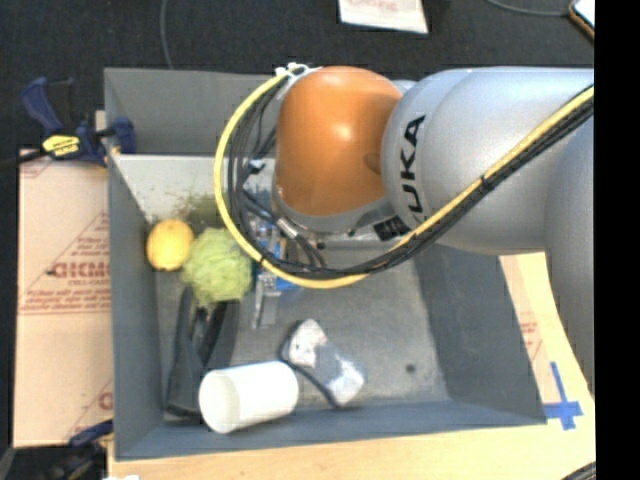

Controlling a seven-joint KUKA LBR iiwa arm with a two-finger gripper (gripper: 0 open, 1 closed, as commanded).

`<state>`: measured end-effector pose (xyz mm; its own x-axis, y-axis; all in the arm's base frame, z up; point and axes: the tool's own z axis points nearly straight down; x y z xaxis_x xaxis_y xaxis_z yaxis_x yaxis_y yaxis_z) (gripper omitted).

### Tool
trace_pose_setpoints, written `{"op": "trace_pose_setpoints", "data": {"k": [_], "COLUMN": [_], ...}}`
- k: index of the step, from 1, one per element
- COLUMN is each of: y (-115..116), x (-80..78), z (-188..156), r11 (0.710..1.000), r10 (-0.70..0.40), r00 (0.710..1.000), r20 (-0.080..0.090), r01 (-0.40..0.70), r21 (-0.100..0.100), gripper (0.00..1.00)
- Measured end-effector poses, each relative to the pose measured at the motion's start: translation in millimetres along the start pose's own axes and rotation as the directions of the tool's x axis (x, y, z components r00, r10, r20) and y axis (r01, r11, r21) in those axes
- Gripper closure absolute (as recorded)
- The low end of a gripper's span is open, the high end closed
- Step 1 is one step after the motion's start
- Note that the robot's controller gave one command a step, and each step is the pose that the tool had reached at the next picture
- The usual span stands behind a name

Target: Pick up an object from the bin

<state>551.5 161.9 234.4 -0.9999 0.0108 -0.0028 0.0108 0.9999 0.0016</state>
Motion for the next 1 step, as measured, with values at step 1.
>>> {"op": "trace_pose_setpoints", "data": {"k": [1], "y": [0.0], "x": [0.0], "z": [0.0], "r11": [1.0], "r10": [0.0], "r00": [1.0], "r20": [0.0], "r01": [0.0], "r21": [0.0], "gripper": [0.0]}}
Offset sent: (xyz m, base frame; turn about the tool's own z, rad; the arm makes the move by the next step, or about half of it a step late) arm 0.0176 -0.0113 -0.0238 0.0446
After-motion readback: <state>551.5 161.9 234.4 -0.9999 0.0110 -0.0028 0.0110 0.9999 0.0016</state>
